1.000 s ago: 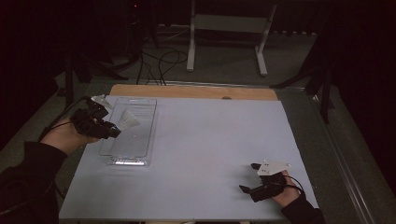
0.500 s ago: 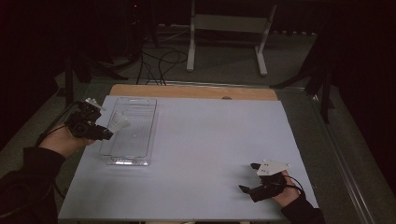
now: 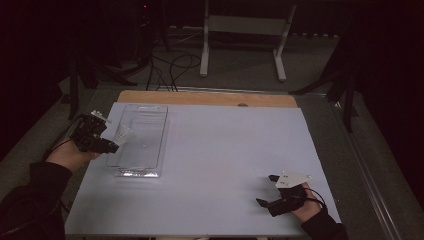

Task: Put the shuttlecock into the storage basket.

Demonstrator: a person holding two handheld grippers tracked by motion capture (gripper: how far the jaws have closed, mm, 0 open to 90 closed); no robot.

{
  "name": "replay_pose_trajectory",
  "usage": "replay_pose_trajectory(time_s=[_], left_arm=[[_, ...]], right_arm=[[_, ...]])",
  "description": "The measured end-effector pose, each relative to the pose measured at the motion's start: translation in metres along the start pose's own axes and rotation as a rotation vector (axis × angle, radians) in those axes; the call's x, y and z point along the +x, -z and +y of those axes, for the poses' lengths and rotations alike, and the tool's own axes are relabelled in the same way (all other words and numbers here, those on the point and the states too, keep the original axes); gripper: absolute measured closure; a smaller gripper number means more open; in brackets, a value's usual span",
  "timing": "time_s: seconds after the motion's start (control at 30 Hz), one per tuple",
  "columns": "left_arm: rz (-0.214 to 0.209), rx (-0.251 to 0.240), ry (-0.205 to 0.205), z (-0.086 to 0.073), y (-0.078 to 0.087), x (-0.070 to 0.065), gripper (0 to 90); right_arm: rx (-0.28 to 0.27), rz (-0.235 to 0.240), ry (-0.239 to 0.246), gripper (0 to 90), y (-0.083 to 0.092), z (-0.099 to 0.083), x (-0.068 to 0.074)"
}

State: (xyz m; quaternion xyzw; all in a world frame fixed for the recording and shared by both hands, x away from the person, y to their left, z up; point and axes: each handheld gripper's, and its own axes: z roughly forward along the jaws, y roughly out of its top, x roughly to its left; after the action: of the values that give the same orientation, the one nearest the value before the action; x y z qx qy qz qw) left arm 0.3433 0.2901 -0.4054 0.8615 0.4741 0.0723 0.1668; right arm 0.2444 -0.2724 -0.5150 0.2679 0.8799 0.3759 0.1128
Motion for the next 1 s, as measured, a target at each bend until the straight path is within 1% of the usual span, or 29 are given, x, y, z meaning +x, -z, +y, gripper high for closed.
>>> replay_pose_trajectory(time_s=[0.1, 0.13, 0.27, 0.5, 0.57, 0.67, 0.73, 0.77, 0.87, 1.0], left_arm=[[-0.006, 0.006, -0.004, -0.001, -0.004, 0.000, 66.2], [0.002, 0.011, -0.006, -0.002, -0.007, 0.000, 66.2], [-0.009, 0.018, -0.008, -0.003, -0.013, 0.000, 66.2], [-0.017, 0.064, -0.038, -0.005, -0.026, -0.002, 66.1], [-0.013, 0.074, -0.047, -0.004, -0.029, -0.003, 66.2], [-0.010, 0.082, -0.048, -0.002, -0.031, -0.004, 66.1], [-0.011, 0.097, -0.053, -0.001, -0.032, -0.004, 66.1], [-0.005, 0.107, -0.049, 0.000, -0.034, -0.004, 66.1], [-0.005, 0.138, -0.043, 0.001, -0.038, -0.003, 66.1], [0.008, 0.162, -0.056, 0.003, -0.042, -0.005, 66.1]], right_arm=[[-0.001, -0.001, 0.000, 8.3, 0.001, 0.000, 0.000], [0.000, 0.000, -0.001, 8.3, 0.001, 0.000, 0.000], [-0.001, 0.002, 0.000, 8.2, 0.000, 0.000, 0.000], [-0.001, 0.005, -0.002, 8.3, 0.000, 0.000, 0.000], [0.001, 0.004, -0.001, 8.3, 0.000, 0.000, 0.001], [0.001, 0.003, -0.003, 8.2, 0.000, 0.000, 0.000], [-0.003, 0.005, -0.005, 8.3, 0.000, 0.000, 0.000], [-0.002, 0.005, -0.004, 8.3, 0.000, 0.000, 0.000], [-0.002, 0.006, -0.004, 8.3, 0.000, 0.000, 0.000], [-0.001, 0.005, -0.005, 8.3, 0.000, -0.001, 0.000]])
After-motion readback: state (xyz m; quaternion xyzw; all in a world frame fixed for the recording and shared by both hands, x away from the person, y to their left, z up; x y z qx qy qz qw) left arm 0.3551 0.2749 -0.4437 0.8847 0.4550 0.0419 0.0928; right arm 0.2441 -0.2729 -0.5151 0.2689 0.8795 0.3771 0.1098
